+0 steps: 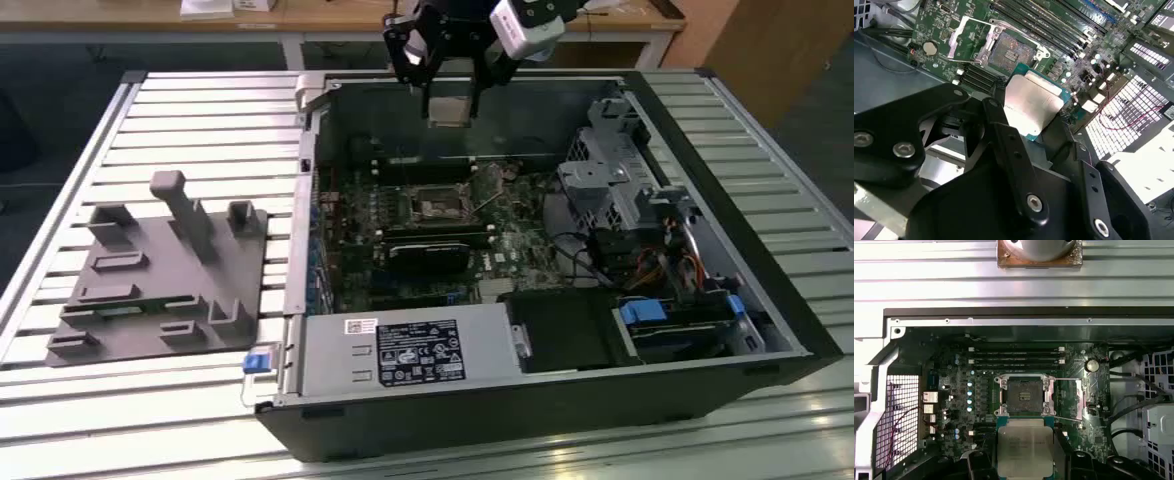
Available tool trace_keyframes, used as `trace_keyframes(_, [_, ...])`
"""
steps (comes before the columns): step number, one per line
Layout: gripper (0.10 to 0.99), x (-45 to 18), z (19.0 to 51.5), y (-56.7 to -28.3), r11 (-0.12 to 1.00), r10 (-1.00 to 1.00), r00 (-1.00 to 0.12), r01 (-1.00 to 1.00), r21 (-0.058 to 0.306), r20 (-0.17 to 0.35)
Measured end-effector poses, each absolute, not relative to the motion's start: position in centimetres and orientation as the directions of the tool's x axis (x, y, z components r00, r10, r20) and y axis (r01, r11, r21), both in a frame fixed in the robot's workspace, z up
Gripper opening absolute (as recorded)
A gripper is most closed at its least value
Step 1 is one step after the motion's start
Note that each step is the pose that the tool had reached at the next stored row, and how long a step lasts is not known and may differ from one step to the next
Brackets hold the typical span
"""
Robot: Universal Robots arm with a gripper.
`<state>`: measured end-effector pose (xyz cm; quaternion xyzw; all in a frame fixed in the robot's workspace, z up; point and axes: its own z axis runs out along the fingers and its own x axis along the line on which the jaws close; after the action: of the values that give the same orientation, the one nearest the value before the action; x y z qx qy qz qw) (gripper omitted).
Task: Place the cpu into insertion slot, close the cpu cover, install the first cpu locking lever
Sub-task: 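Place the cpu into insertion slot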
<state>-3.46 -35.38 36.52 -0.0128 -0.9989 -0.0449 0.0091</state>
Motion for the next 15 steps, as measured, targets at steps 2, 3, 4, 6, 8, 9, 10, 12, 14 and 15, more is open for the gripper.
trace_keyframes(2, [0.541,-3.46,36.52,-35.38,0.996,0.025,-1.000,0.026,0.089,0.019])
trace_keyframes(3, [0.541,-3.46,36.52,-35.38,0.996,0.025,-1.000,0.026,0.089,0.019])
trace_keyframes(4, [0.541,-3.46,36.52,-35.38,0.996,0.025,-1.000,0.026,0.089,0.019])
trace_keyframes(6, [0.541,-3.46,36.52,-35.38,0.996,0.028,-0.999,0.030,0.089,0.019])
trace_keyframes(8, [0.541,-3.46,36.51,-35.37,0.995,0.043,-0.999,0.044,0.089,0.019])
trace_keyframes(9, [0.541,-3.46,36.51,-35.37,0.994,0.054,-0.998,0.056,0.089,0.019])
trace_keyframes(10, [0.541,-3.46,36.51,-35.37,0.994,0.067,-0.998,0.069,0.089,0.019])
trace_keyframes(12, [0.541,-3.46,36.47,-35.38,0.991,0.096,-0.995,0.098,0.088,0.019])
trace_keyframes(14, [0.541,-3.46,36.42,-35.37,0.988,0.125,-0.992,0.126,0.088,0.019])
trace_keyframes(15, [0.541,-3.46,36.40,-35.37,0.986,0.140,-0.990,0.141,0.088,0.019])
